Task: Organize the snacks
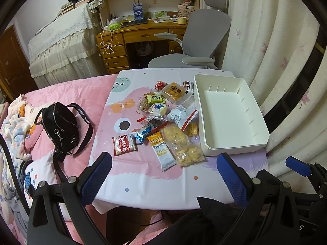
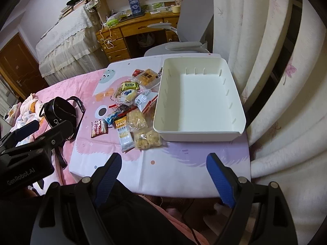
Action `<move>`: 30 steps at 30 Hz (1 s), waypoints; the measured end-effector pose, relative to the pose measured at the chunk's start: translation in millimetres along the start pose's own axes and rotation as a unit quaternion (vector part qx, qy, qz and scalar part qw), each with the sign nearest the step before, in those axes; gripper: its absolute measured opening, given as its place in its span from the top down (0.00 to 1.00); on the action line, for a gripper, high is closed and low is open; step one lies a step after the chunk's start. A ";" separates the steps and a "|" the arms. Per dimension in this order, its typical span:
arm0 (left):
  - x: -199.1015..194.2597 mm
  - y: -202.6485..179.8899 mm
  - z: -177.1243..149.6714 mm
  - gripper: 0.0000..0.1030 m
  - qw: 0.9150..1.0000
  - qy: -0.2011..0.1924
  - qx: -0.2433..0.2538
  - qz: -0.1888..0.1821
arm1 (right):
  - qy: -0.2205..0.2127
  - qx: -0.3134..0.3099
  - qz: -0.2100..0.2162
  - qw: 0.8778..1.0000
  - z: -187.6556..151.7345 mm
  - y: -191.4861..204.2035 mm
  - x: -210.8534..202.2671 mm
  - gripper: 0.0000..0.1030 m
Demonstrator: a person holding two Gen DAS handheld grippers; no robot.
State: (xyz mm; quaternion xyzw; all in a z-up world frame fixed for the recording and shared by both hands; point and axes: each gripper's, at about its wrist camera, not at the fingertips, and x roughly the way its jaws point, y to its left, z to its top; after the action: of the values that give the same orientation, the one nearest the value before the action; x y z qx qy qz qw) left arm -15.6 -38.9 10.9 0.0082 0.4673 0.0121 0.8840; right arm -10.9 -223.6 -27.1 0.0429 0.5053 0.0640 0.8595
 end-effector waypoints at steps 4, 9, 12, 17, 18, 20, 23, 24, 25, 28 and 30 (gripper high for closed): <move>-0.5 -3.2 0.1 0.01 1.000 -0.004 -0.009 0.008 | -0.002 -0.010 0.006 1.000 3.3 -4.4 0.5 0.17; -2.6 -3.5 1.2 0.01 1.000 -0.009 -0.019 0.012 | -0.005 -0.016 0.014 1.000 7.1 -9.5 2.1 0.17; -3.0 -3.8 2.3 0.01 1.000 -0.009 -0.020 0.013 | -0.006 -0.020 0.018 1.000 9.1 -12.1 2.6 0.17; -4.1 -4.9 2.7 0.01 1.000 -0.009 -0.022 0.018 | -0.007 -0.025 0.023 0.999 11.9 -18.4 3.8 0.17; -5.4 -7.2 3.4 0.01 0.999 -0.008 -0.023 0.020 | -0.006 -0.025 0.023 0.999 11.8 -18.1 3.7 0.17; -5.4 -9.2 3.8 0.01 0.999 -0.007 -0.026 0.025 | -0.005 -0.027 0.024 0.999 12.2 -18.4 3.8 0.17; -3.4 -12.8 4.1 0.01 0.999 -0.002 -0.029 0.026 | -0.004 -0.028 0.026 0.999 14.3 -20.9 5.0 0.17; -2.8 -12.8 4.6 0.01 0.999 -0.001 -0.030 0.026 | -0.004 -0.026 0.026 0.999 14.1 -20.8 5.3 0.17; -2.3 -12.8 5.0 0.01 0.999 0.000 -0.030 0.026 | -0.004 -0.026 0.025 0.999 13.0 -19.7 4.8 0.17; -0.7 -10.2 5.8 0.01 0.999 0.003 -0.034 0.028 | 0.000 -0.023 0.025 0.999 15.9 -21.4 8.1 0.17; 0.2 -5.1 6.8 0.01 0.999 0.003 -0.039 0.026 | 0.004 -0.022 0.024 0.999 18.3 -21.4 12.1 0.17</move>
State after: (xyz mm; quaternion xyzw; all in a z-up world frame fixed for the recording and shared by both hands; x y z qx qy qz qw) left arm -9.7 -44.0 14.4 -0.0139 0.4687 0.0535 0.8816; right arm 12.3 -243.0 -31.7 0.0356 0.5063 0.0964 0.8562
